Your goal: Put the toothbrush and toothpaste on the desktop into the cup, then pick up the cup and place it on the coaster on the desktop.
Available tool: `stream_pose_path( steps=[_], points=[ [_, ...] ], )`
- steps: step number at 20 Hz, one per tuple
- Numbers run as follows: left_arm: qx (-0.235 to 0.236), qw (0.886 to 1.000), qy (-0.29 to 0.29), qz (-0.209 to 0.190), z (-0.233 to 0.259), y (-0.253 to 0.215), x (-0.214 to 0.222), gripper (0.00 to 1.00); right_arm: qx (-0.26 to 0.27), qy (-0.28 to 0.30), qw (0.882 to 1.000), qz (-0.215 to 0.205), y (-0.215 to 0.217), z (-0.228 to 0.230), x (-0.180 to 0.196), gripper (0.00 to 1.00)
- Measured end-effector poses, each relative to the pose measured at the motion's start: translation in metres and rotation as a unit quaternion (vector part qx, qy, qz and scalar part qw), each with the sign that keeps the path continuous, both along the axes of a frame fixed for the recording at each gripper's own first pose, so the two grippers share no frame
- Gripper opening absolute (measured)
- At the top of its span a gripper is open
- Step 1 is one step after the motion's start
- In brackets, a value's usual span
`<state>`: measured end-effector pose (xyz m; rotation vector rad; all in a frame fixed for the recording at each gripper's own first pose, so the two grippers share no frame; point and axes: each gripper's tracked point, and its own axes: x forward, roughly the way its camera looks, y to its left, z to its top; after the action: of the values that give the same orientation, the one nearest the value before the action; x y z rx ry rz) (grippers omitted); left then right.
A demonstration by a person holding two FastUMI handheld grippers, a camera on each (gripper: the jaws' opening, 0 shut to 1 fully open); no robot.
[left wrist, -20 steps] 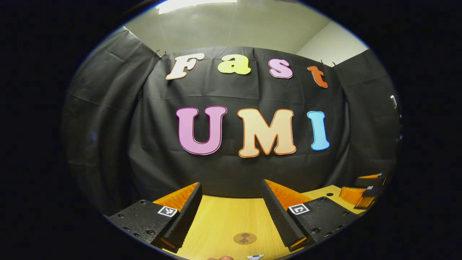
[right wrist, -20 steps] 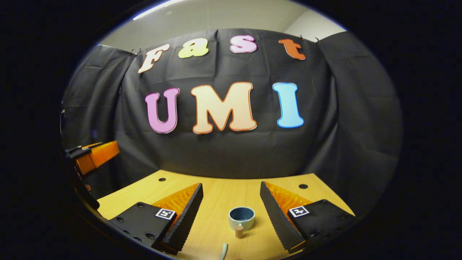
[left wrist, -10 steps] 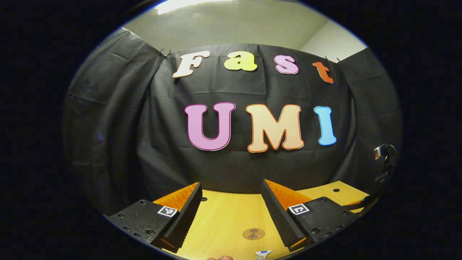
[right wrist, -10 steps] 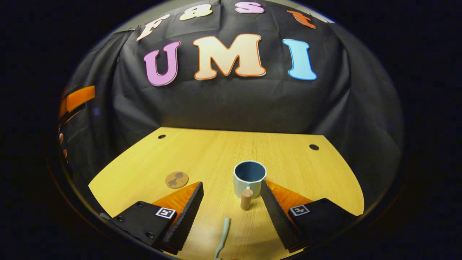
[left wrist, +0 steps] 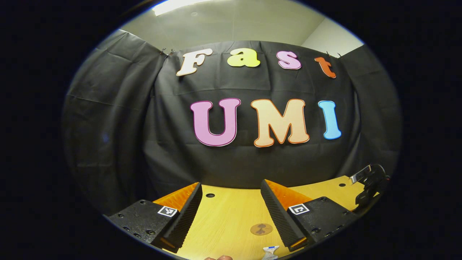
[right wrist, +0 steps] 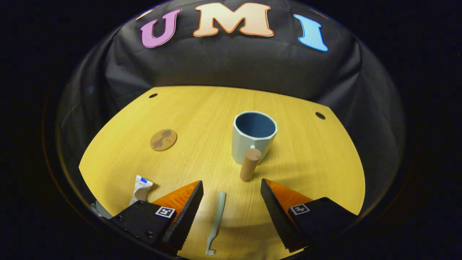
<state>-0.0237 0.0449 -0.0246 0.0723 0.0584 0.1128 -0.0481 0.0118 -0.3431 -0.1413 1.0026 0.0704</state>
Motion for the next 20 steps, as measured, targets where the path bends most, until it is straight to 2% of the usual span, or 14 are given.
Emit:
stream_pose_path(
  steps=[1, 2, 3, 5, 6, 7, 8, 11, 12, 13, 16, 18, 19, 20],
  points=[
    [0.0, 1.0, 0.002, 0.001, -0.002, 0.001, -0.001, 0.95, -0.003, 0.02, 1.0, -0.001, -0.001, -0.007, -0.005, 0.99],
    [0.0, 1.0, 0.003, 0.002, -0.003, 0.001, -0.001, 0.99, -0.002, 0.036, 0.999, -0.003, -0.001, -0.014, -0.009, 0.97],
    [0.0, 1.0, 0.004, 0.003, -0.005, 0.002, -0.002, 0.95, 0.001, 0.05, 0.999, -0.003, 0.0, -0.021, -0.012, 0.99],
    [-0.003, 1.0, 0.008, 0.004, -0.008, 0.003, -0.001, 0.95, -0.001, 0.074, 0.997, -0.006, 0.0, -0.03, -0.018, 0.96],
    [-0.004, 1.0, 0.011, 0.004, -0.01, 0.003, -0.001, 0.99, -0.002, 0.085, 0.996, -0.006, -0.001, -0.033, -0.02, 0.99],
    [-0.005, 1.0, 0.014, 0.003, -0.012, 0.003, 0.0, 0.99, -0.004, 0.098, 0.995, -0.006, -0.002, -0.036, -0.023, 0.96],
    [-0.006, 1.0, 0.018, 0.0, -0.015, 0.001, 0.001, 0.95, -0.006, 0.113, 0.994, -0.005, -0.003, -0.04, -0.027, 0.96],
    [-0.005, 1.0, 0.03, -0.004, -0.024, 0.001, 0.0, 0.96, -0.005, 0.162, 0.987, 0.0, -0.001, -0.05, -0.042, 0.96],
    [-0.004, 0.999, 0.033, -0.005, -0.026, 0.001, 0.0, 0.96, -0.007, 0.178, 0.984, 0.003, 0.0, -0.051, -0.047, 0.99],
    [-0.002, 0.999, 0.036, -0.007, -0.029, 0.001, 0.001, 0.96, -0.006, 0.171, 0.985, 0.01, 0.0, -0.052, -0.042, 0.95],
    [-0.001, 0.999, 0.047, -0.016, -0.038, -0.002, 0.001, 0.95, -0.011, 0.19, 0.982, 0.015, 0.002, -0.053, -0.044, 0.93],
    [-0.002, 0.998, 0.062, -0.022, -0.049, -0.003, 0.002, 0.96, -0.013, 0.201, 0.979, 0.022, 0.004, -0.053, -0.043, 0.86],
    [-0.001, 0.997, 0.068, -0.025, -0.054, -0.003, 0.001, 0.96, -0.013, 0.203, 0.979, 0.023, 0.006, -0.054, -0.042, 0.8],
    [0.001, 0.997, 0.073, -0.027, -0.057, -0.004, 0.001, 1.0, -0.013, 0.207, 0.978, 0.022, 0.007, -0.053, -0.041, 0.69]
  ],
)
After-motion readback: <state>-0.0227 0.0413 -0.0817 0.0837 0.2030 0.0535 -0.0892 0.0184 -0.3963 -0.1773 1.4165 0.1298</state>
